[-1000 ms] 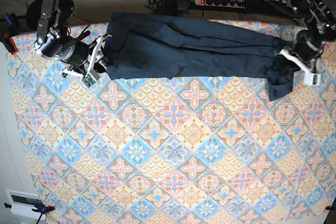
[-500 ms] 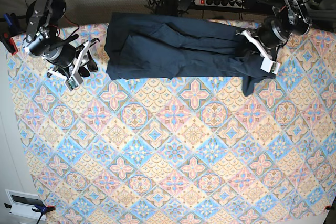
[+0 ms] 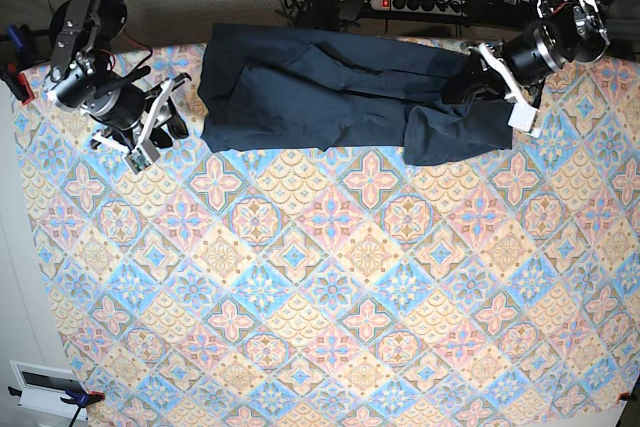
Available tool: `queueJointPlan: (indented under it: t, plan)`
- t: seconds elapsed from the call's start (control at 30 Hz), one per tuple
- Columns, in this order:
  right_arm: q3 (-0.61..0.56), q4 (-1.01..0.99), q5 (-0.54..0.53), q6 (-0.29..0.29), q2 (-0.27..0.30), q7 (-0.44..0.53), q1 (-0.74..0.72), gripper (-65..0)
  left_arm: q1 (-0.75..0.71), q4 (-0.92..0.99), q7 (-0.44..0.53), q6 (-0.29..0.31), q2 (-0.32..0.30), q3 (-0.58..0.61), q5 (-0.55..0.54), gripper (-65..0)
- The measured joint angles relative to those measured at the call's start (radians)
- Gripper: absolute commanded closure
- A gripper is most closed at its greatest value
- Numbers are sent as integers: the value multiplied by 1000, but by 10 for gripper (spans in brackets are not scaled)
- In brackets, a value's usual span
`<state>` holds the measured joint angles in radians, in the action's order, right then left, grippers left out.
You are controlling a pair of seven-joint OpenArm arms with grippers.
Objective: Layout the t-shirt on the table in an organized manner, then fold the t-shirt properly
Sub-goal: 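Grasp the strip's end with the left gripper and fold it toward the right gripper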
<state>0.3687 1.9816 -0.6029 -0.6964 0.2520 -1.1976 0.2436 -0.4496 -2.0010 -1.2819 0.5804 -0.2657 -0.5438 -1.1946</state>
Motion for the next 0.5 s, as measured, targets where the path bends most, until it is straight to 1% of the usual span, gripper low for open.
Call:
queueJointPlan:
  t: [0.1, 0.2, 0.23, 0.33, 0.5]
  plan:
    - [0, 0, 1, 0, 1, 0, 1, -169, 0, 0, 3, 0, -25, 0, -5, -10]
    - [0, 0, 0, 0, 0, 0, 2, -169, 1, 4, 5, 0, -25, 1, 59, -10]
    - [0, 0, 0, 0, 0, 0, 2, -169, 0, 3, 2, -1, -25, 5, 60, -10]
    - [0, 0, 0, 0, 0, 0, 2, -169, -14, -10, 3, 0, -30, 72, 9, -10]
    - [18, 0, 0, 0, 0, 0, 2, -169, -38, -10, 2, 0, -31, 109, 9, -11]
